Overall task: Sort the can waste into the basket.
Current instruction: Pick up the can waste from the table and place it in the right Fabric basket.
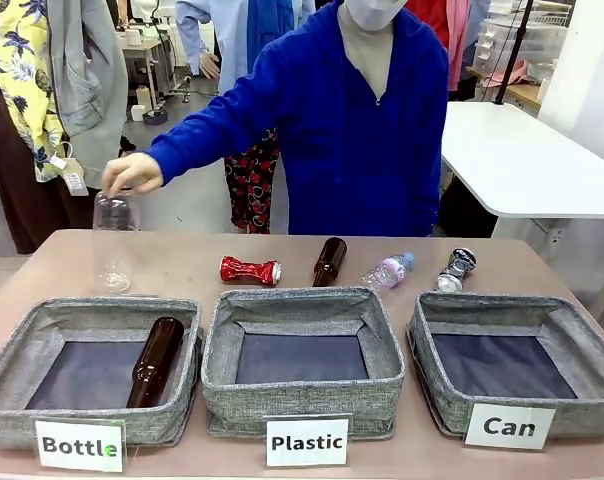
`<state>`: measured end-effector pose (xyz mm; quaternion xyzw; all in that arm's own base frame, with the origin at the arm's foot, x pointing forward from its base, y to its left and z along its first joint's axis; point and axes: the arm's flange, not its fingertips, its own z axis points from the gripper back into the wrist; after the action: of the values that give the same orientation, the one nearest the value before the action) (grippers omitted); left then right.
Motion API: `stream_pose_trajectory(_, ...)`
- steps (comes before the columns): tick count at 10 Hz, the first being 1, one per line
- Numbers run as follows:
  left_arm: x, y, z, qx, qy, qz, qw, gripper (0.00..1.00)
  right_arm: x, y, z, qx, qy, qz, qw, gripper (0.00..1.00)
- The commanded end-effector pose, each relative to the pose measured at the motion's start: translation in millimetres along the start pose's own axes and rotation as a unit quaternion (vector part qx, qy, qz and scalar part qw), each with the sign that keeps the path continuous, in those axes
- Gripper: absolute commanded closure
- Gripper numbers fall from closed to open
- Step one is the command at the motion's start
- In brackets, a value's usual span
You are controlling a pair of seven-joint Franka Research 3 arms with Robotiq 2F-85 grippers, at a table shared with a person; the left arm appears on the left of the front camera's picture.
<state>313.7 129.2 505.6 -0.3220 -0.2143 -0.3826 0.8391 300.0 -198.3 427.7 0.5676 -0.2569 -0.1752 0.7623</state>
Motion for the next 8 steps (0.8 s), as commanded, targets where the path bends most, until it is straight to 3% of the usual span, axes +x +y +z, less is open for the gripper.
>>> stream_pose_trajectory(1, -33.3, 46.5, 13.9, -0.026, -0.095, 0.114, 0.989, 0.00, 3.6, 2.2, -1.2, 0.013, -0.009, 0.006, 1.000, 0.00)
stream_pose_trajectory(3, -58.8, 62.6, 12.8, -0.033, -0.143, 0.171, 0.974, 0.00, 3.6, 2.2, -1.2, 0.013, -0.009, 0.006, 1.000, 0.00)
stream_pose_trajectory(5, -50.2, 65.3, 9.1, -0.039, -0.144, 0.157, 0.976, 0.00, 3.6, 2.2, -1.2, 0.013, -0.009, 0.006, 1.000, 0.00)
stream_pose_trajectory(6, -42.8, 59.6, 9.8, -0.030, -0.151, 0.153, 0.976, 0.00, 3.6, 2.2, -1.2, 0.013, -0.009, 0.006, 1.000, 0.00)
stream_pose_trajectory(8, 16.9, 38.2, -8.1, -0.010, -0.128, 0.144, 0.981, 0.00, 3.6, 2.2, -1.2, 0.013, -0.009, 0.006, 1.000, 0.00)
